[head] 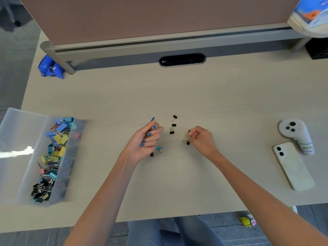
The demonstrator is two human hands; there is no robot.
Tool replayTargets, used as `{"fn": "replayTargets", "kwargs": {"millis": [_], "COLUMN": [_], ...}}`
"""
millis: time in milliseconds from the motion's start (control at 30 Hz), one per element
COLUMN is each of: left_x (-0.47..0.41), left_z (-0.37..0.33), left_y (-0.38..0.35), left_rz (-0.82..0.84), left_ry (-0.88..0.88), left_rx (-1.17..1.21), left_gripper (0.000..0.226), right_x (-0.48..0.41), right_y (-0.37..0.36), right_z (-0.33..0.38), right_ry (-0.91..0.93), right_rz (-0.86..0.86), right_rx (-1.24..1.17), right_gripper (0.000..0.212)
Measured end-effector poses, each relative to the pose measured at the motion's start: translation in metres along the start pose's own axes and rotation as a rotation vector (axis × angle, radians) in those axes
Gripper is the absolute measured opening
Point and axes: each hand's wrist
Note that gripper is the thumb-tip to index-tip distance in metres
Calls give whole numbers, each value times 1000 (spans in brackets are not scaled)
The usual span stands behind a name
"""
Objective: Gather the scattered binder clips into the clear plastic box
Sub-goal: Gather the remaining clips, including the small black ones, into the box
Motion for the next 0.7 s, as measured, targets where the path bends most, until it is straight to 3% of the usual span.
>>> {"fn": "replayTargets", "kwargs": {"millis": [133,233,300,433,500,600,700], "left_x": [5,6,8,13,15,19,26], "left_z": [0,3,5,8,11,16,23], "left_y": [3,1,1,9,16,27,31], "left_rz": [-5,-142,-315,-611,-740,-833,-885], "left_ry": [-4,-19,-38,57,94,126,359], "left_rx": [23,-64,-222,-752,-1041,-1486,-1961], "left_gripper": [18,16,16,21,28,35,33], "right_x": [8,12,9,4,6,9,9], "right_y": [3,5,2,-6,-8,-11,-13], "right_z": [11,16,13,3,-3,-8,-10], "right_ry": [-92,-118,-138,-76,-22,75,93], "right_rz": [234,288,245,13,-35,-53,-52], "right_rx": [-810,-977,-807,28,400,620,672], "right_gripper": [27,26,24,8,21,27,22]}}
Point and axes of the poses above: each hand's wrist, its own x-axis away from the middle knuckle, its own y-axis out of the back of the hand, z = x × y, and after that the axes turned 10 degrees about z, right-handed
